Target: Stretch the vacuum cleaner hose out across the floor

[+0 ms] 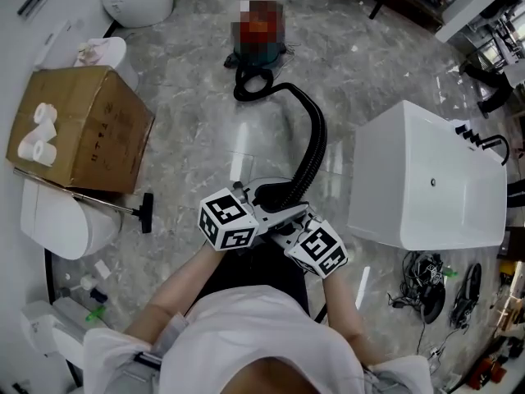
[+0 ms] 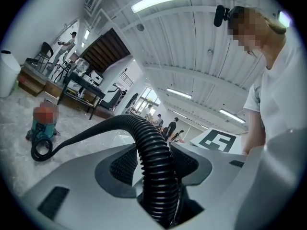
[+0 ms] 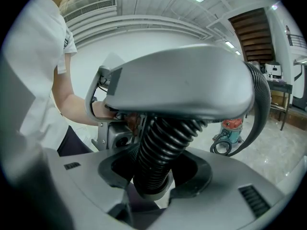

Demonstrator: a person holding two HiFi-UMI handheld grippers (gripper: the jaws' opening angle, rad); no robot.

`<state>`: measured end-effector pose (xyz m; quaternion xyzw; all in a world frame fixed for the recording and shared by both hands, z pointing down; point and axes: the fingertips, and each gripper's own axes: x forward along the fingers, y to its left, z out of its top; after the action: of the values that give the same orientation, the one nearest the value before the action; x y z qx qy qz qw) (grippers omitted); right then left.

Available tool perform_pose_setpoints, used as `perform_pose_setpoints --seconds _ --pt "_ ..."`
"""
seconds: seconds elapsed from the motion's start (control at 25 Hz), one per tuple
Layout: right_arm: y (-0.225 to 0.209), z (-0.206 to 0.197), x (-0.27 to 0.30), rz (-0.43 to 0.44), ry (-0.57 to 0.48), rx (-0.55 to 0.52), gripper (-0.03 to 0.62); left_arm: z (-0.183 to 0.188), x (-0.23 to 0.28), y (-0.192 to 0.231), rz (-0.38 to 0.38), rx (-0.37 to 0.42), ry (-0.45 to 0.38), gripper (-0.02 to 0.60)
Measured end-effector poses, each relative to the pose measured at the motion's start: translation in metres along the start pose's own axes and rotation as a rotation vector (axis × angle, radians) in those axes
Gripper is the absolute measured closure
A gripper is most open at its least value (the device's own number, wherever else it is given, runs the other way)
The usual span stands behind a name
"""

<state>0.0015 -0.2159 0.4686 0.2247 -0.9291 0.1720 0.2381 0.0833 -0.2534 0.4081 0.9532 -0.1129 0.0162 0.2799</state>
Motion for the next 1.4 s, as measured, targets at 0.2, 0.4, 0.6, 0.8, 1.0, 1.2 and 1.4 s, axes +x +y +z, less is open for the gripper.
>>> perform_pose_setpoints --seconds 0.2,0.4,0.6,0.8,1.0,1.2,1.4 --pt "0.038 -0.01 -0.003 -0.004 0.006 0.013 0.399 -0.02 -0.019 -0.029 -0.012 0.0 0.013 0.365" --pt "0.062 -0.021 -0.008 -0.009 0.016 0.023 0.399 -0.034 -0.029 -0.05 -0.03 -0.01 0.014 0.365" --pt "0.08 -0.033 -0.019 -0.012 0.011 0.028 0.399 -0.048 -0.029 -0.073 -0.049 0.0 0.021 0.367" --pt "0.1 -0.051 -0.036 -0.019 0.009 0.039 0.399 -0.067 -0.026 -0.101 -0.065 -0.004 0.033 0.365" --pt "0.136 -0.076 -0.063 -0.021 0.012 0.048 0.399 -0.095 -0.023 -0.145 -0.075 -0.007 0.043 0.367" --pt "0.181 -0.106 -0.088 -0.013 0.027 0.045 0.399 -0.129 -0.027 -0.194 -0.068 -0.01 0.047 0.367" --pt "0.225 -0.129 -0.106 0.008 0.034 0.041 0.398 -0.158 -0.036 -0.237 -0.049 0.0 0.049 0.367"
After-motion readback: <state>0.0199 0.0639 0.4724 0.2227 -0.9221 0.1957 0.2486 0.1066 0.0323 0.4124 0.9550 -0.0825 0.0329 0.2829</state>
